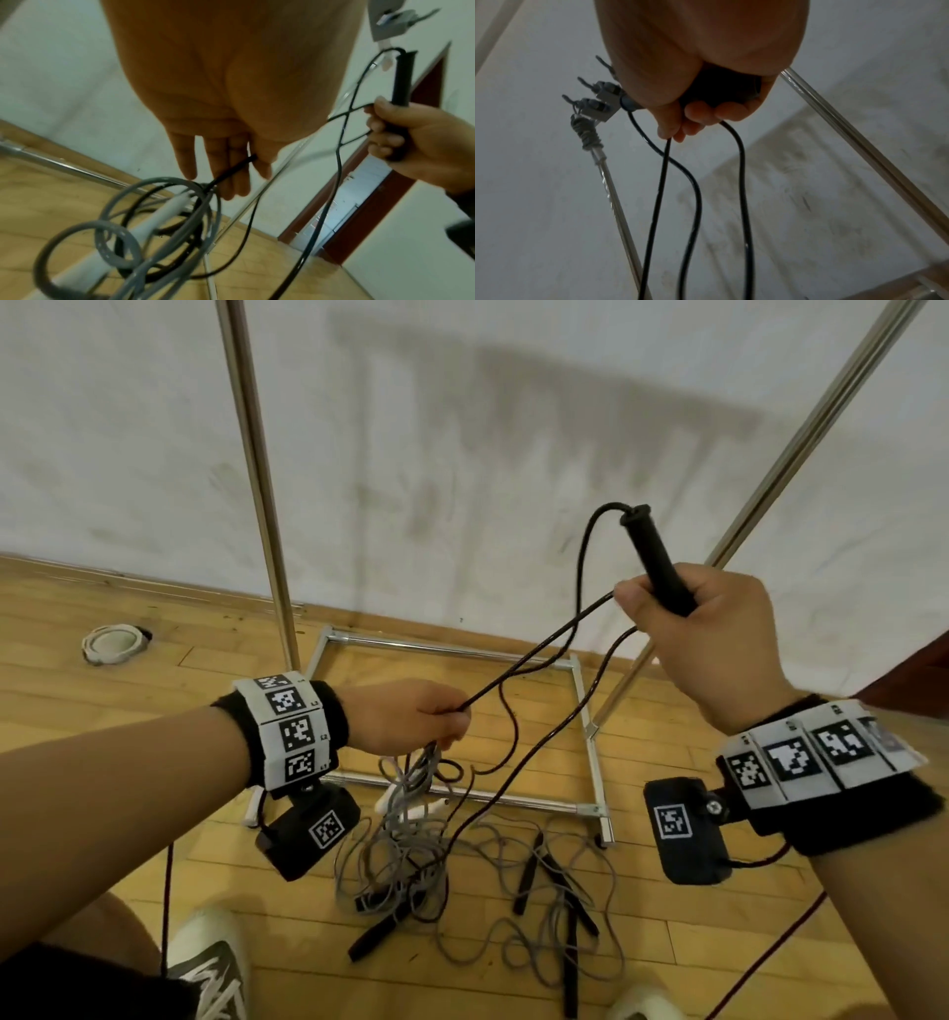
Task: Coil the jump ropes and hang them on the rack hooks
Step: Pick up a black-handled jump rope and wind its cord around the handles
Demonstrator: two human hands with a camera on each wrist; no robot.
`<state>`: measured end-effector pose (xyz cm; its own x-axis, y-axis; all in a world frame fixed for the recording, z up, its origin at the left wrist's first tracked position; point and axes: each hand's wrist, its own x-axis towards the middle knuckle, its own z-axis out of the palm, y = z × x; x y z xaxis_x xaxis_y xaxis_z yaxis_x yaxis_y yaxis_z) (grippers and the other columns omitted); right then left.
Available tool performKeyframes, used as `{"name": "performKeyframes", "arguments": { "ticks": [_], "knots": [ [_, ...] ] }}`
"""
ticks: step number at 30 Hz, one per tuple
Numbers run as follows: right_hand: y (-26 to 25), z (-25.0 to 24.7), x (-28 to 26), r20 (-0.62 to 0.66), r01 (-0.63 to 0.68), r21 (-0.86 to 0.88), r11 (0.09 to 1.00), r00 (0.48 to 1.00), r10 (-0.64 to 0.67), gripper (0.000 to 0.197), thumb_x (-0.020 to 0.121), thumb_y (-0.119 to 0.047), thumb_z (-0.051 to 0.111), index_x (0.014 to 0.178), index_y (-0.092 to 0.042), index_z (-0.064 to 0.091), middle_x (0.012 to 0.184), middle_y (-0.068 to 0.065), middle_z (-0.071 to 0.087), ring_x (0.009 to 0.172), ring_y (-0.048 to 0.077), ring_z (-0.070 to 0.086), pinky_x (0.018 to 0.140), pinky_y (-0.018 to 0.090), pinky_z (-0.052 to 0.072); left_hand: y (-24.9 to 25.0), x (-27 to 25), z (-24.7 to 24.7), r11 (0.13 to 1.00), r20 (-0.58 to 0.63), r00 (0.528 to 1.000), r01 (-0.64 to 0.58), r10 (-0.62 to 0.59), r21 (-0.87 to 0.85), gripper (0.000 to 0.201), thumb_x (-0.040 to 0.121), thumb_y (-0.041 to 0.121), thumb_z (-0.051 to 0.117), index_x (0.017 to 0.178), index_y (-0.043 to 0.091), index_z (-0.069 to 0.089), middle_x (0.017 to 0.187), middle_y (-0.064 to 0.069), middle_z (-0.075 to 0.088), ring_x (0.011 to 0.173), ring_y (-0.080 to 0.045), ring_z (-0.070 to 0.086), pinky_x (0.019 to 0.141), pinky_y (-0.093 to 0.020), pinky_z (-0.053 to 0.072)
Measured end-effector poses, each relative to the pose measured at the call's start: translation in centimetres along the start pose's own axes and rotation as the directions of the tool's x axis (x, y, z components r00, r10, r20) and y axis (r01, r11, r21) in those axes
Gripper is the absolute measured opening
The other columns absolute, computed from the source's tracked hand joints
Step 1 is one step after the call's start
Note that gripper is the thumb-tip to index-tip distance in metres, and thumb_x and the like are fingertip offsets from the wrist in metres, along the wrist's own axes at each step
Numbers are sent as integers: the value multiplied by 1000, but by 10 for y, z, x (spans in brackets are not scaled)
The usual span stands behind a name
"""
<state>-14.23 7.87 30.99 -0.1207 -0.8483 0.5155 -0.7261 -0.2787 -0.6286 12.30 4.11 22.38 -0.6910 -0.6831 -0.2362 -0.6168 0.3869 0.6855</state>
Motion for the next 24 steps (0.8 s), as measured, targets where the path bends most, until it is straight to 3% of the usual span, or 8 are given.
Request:
{"name": "performKeyframes", "arguments": {
  "ticks": [3,6,8,11,15,18,21,24],
  "knots": [
    [3,-1,1,12,-24,6,1000,1000,24,27,83,-45,69,72,-20,67,52,-8,50,46,6,42,53,29,41,-10,2,-2,998,-25,998,57,-56,28,25,106,24,39,94,22,61,94,5,69,88,-13,62,82,-28,48],
    [9,4,1,130,-46,-71,996,990,55,18,85,-36,72,72,-24,68,52,-12,54,46,3,48,50,24,37,-18,3,-6,981,-32,992,124,-121,152,28,106,29,38,96,23,64,90,5,68,82,-13,62,78,-30,49],
    [11,8,-1,215,-40,-186,982,973,81,4,83,-32,74,83,-29,70,74,-12,65,64,5,59,55,23,41,-20,2,-6,973,-56,990,141,-133,181,30,106,32,37,97,25,65,81,7,64,72,-9,58,70,-28,48],
    [10,19,-10,329,64,-278,959,944,33,18,83,-28,71,101,-32,70,92,-11,63,83,11,59,64,15,39,-12,1,-11,980,-116,991,92,-72,175,31,106,35,37,100,28,66,74,9,59,65,-8,54,62,-25,43],
    [-4,43,-26,450,102,-109,989,892,-42,20,86,-35,70,105,-30,67,87,-15,62,80,2,56,66,7,37,11,-4,-20,989,-137,988,-47,67,143,29,105,38,38,100,31,66,71,10,60,68,-16,60,69,-37,52],
    [-12,55,-34,497,74,-8,997,865,-61,15,90,-34,67,104,-29,66,76,-12,63,71,3,55,58,15,37,23,-8,-25,983,-189,968,-146,165,110,27,105,35,42,95,27,65,62,11,51,56,-7,51,60,-31,49],
    [-15,57,-34,517,-14,94,996,855,-37,4,92,-30,65,96,-30,67,58,-19,55,51,1,50,52,12,36,25,-13,-28,975,-167,963,-194,210,107,26,104,35,44,95,29,67,61,8,47,53,-6,45,54,-21,38],
    [-19,55,-32,485,20,95,995,872,-63,9,91,-29,66,84,-24,66,52,-14,51,47,2,47,49,12,35,23,-17,-31,977,-172,963,-198,209,83,25,103,39,44,94,32,67,63,8,51,56,-8,49,58,-29,44]
  ]
}}
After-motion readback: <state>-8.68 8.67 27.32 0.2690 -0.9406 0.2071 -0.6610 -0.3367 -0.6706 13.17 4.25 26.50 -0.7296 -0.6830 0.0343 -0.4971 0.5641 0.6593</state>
